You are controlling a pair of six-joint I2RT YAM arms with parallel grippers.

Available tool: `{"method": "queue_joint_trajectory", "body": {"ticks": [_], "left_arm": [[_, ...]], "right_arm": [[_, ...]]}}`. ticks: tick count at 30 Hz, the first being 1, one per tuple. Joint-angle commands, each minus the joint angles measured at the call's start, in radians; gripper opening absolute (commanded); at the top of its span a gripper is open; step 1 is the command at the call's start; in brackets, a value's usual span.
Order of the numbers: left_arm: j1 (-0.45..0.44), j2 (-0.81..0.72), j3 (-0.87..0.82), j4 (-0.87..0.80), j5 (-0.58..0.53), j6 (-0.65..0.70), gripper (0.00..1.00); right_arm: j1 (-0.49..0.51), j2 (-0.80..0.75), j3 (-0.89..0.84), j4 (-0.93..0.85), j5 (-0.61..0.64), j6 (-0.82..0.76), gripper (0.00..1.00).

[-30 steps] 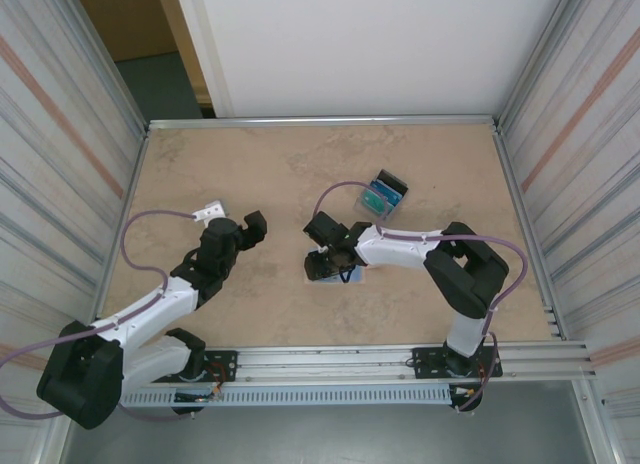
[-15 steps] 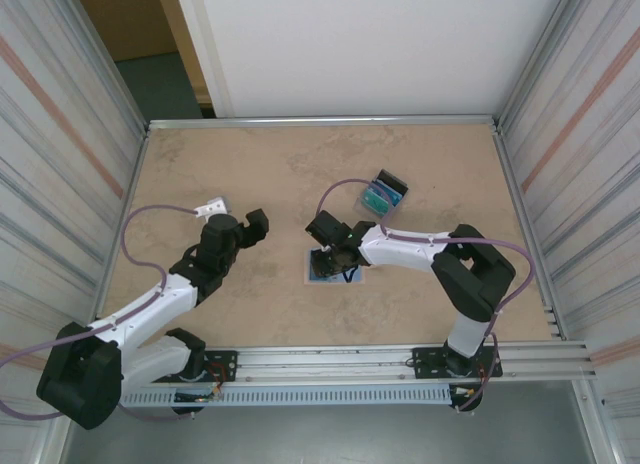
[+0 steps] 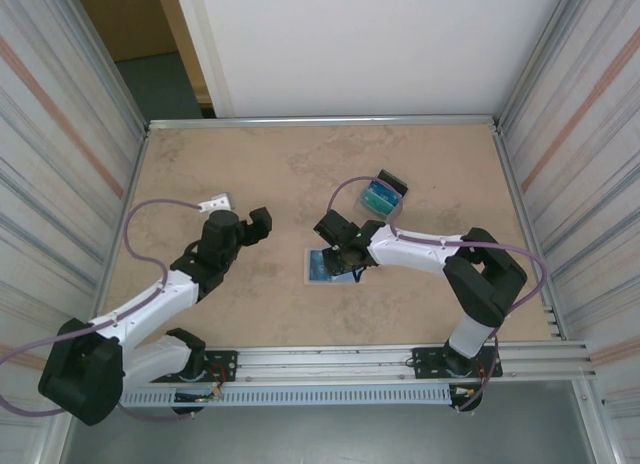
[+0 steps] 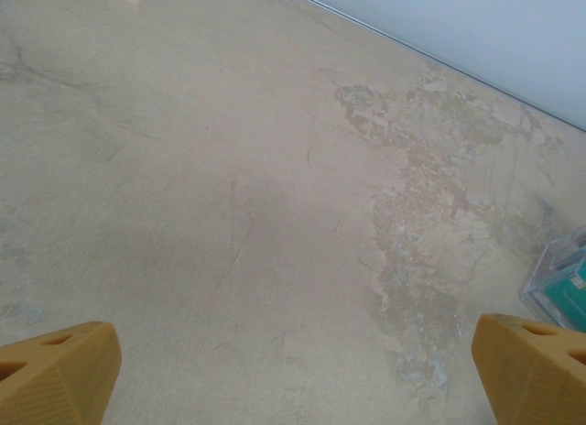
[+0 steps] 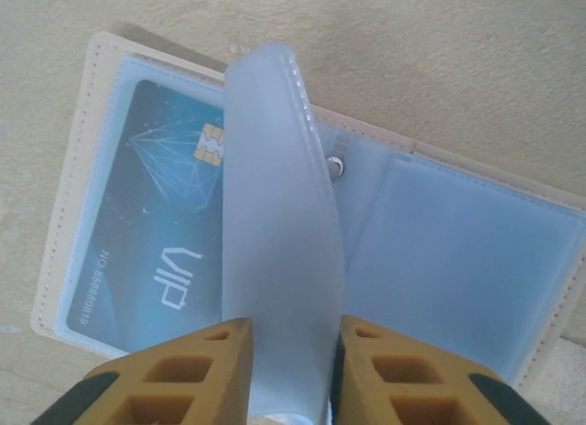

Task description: Take the credit cards out of the card holder

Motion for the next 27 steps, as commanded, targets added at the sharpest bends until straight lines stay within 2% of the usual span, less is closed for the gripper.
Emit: {"method": "queue_joint_trajectory", "body": {"ticks": [1,6,13,20,27], "left_arm": [[0.004,0.017,0.038,-0.003,0.013,0.025,0.99],[-0.001,0.036,0.050,-0.004,0.022,0.032,0.99],[-0.040,0.067,0.087,-0.018,0.019,0.104,0.99],[-0.120,0.109,0.122,-0.008,-0.028,0.196,0.99],[-0.139,0.143,0.125,-0.001,-0.037,0.202,0.99]], "right_arm": [[-0.001,-0.039,-0.020,0.013,-0.043,0.032,0.23],[0.000,-0.041,-0.034,0.038,-0.067,0.052,0.15],[-0.011,-0.071,-0.038,-0.032,0.008,0.063,0.16],[-0.029,-0.092,-0.055,-0.059,0.034,0.067,0.15],[-0.038,-0.099,-0.070,-0.045,0.021,0.068,0.06]]}}
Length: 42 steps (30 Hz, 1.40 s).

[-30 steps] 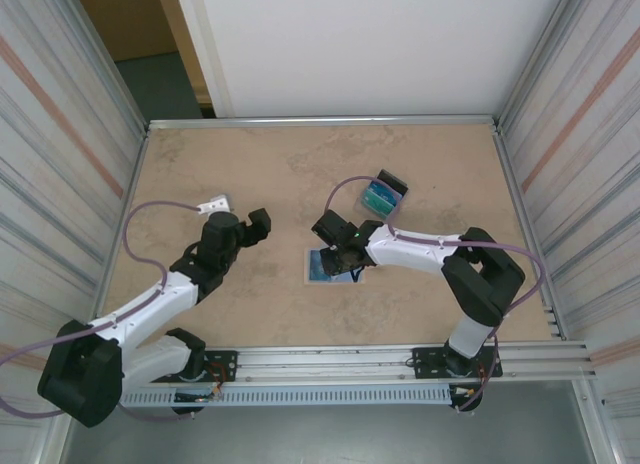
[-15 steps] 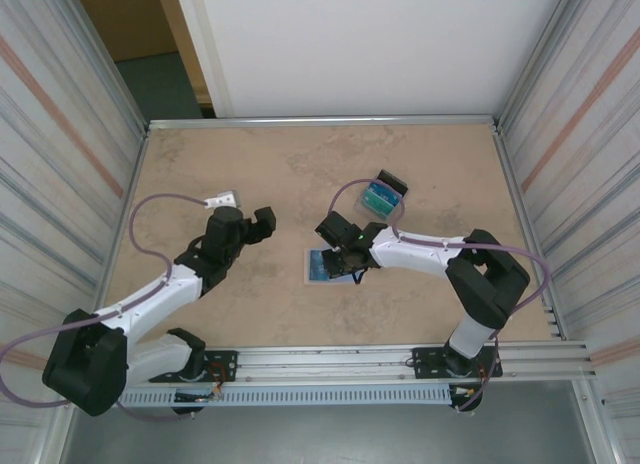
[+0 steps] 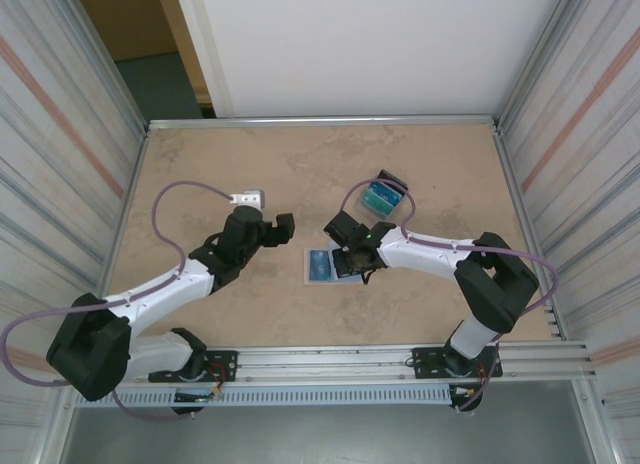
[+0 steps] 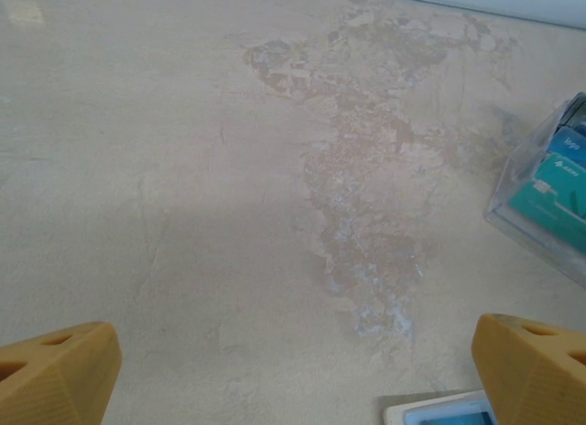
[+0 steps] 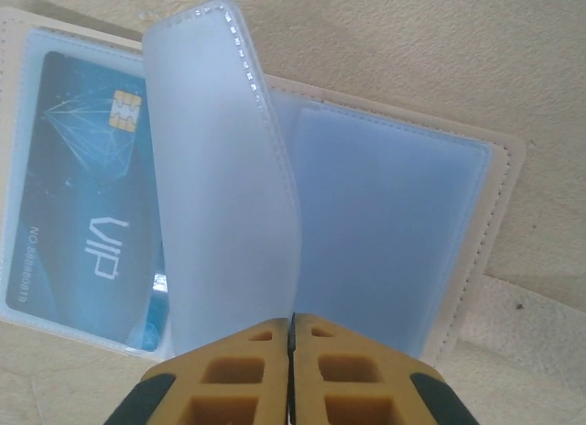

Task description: Take the credit cards out of the card holder

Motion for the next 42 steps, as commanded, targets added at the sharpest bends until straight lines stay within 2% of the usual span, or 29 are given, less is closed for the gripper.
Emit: {"method": "queue_joint_trajectory", "body": {"ticks": [1,12,23,30,35,40,42], "left_arm": [[-0.006,0.015,0.028,0.005,-0.028,0.028,0.99],[-0.072,0.098,0.064,-0.017,-0.050,0.126,0.99],[-0.112,0.156,0.085,-0.084,-0.011,0.145,0.99],[-0.159,0.181,0.077,-0.123,-0.028,0.130,0.99],[-0.187,0.213,0.069,-0.132,-0.030,0.107,0.99],[-0.200,0.255,0.051,-0.106,-0.026,0.083,0.99],[-0.203,0.272,0.049,-0.096,-0.025,0.083,0.99]], "right_arm": [[-0.005,-0.038,-0.010,-0.025,0.018,0.024,0.06],[-0.013,-0.045,-0.007,-0.098,0.095,0.044,0.09],[-0.022,-0.064,-0.012,-0.138,0.141,0.071,0.17],[-0.050,-0.098,-0.014,-0.150,0.136,0.061,0.14],[-0.083,-0.161,-0.025,-0.100,0.056,0.033,0.14],[-0.121,-0.195,-0.050,0.043,-0.159,0.021,0.14],[-0.128,-0.188,-0.049,0.083,-0.226,0.020,0.11]]}}
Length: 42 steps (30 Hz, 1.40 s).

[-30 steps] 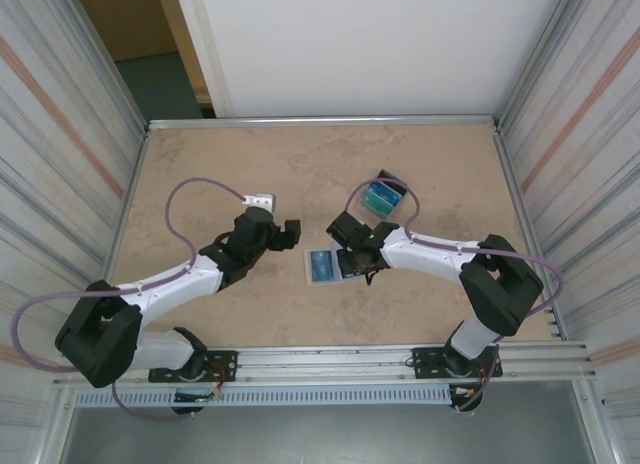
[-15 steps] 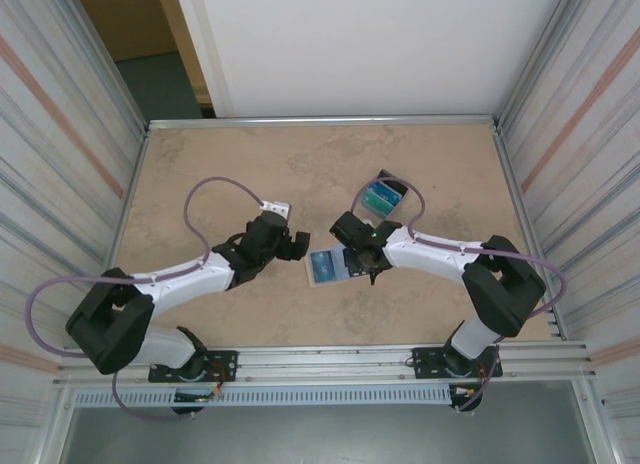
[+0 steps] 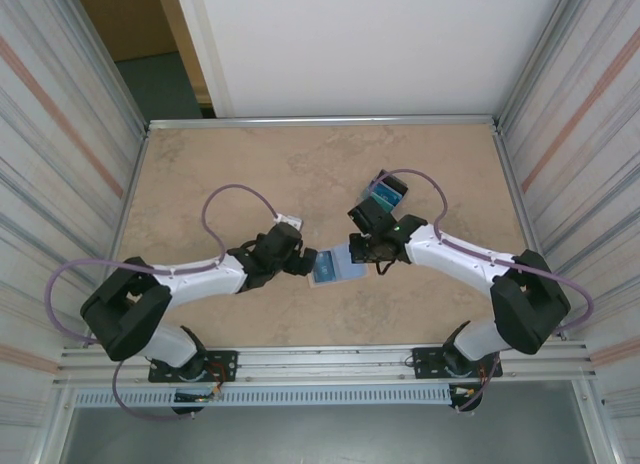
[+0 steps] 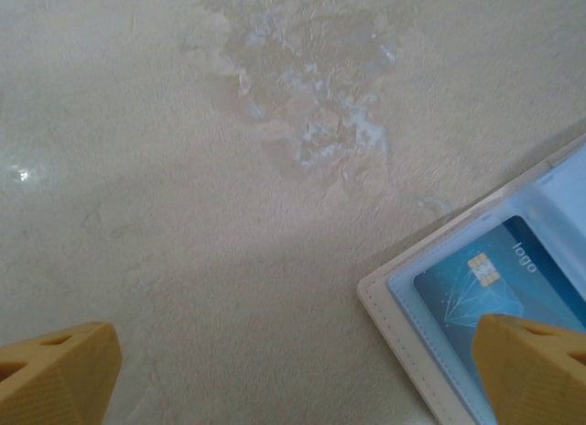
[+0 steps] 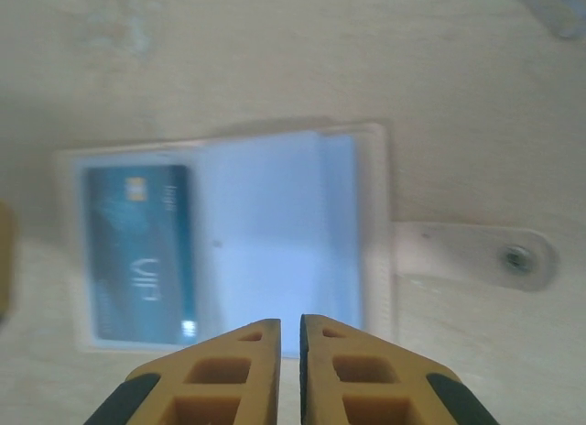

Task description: Take the credit cards out of the card holder

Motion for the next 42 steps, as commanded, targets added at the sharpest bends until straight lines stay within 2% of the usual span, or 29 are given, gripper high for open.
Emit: {"method": "queue_joint_trajectory", "body": {"ticks": [1,7,18,42], "left_arm": [[-0.009,0.024,-0.008,0.017,-0.008,-0.021,0.99],[-0.012,0.075,-0.016,0.047,-0.016,-0.008,0.99],[-0.014,0.098,-0.026,0.042,-0.034,0.003,0.99],[-0.040,0.161,0.039,-0.039,-0.145,0.071,0.99]], "right_arm": [[-0.009,-0.004,-0.012,0.094,-0.159,-0.022,0.10],[-0.015,0.075,0.010,0.112,-0.232,-0.015,0.09],[-0.015,0.195,0.038,0.168,-0.305,0.030,0.17],[-0.082,0.314,0.017,0.253,-0.416,0.096,0.15]]}}
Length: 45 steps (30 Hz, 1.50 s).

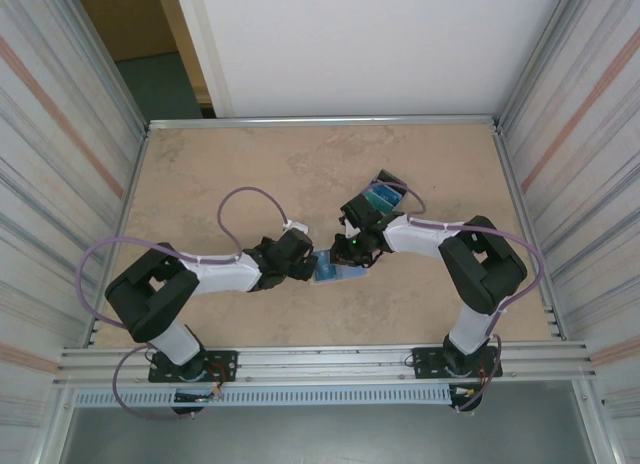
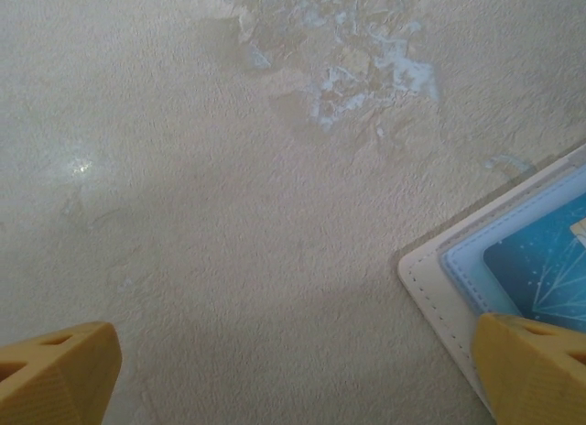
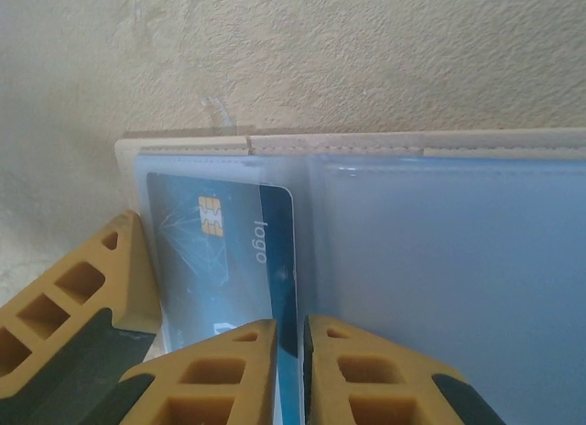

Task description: Take the credit cards out of the card holder

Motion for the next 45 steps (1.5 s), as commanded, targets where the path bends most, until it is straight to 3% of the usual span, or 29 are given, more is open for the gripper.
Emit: {"method": "queue_joint_trajectory", "body": {"ticks": [1,15,31,45], "left_arm": [[-0.006,0.020,0.017,-0.059,-0.045,0.029,0.99],[-0.008,0.034,0.031,-0.079,-0.058,0.030,0.99],[-0.007,0.037,0.046,-0.100,-0.060,0.037,0.99],[-0.008,0.054,0.061,-0.106,-0.068,0.032,0.99]], "right_arm": [[-0.016,0.018,-0.013,0.043,-0.061,0.036,0.15],[-0.055,0.025,-0.074,0.134,-0.142,0.076,0.13],[-0.084,0.044,-0.168,0.374,-0.297,0.171,0.10],[-0.105,0.021,-0.188,0.345,-0.257,0.149,0.00]]}}
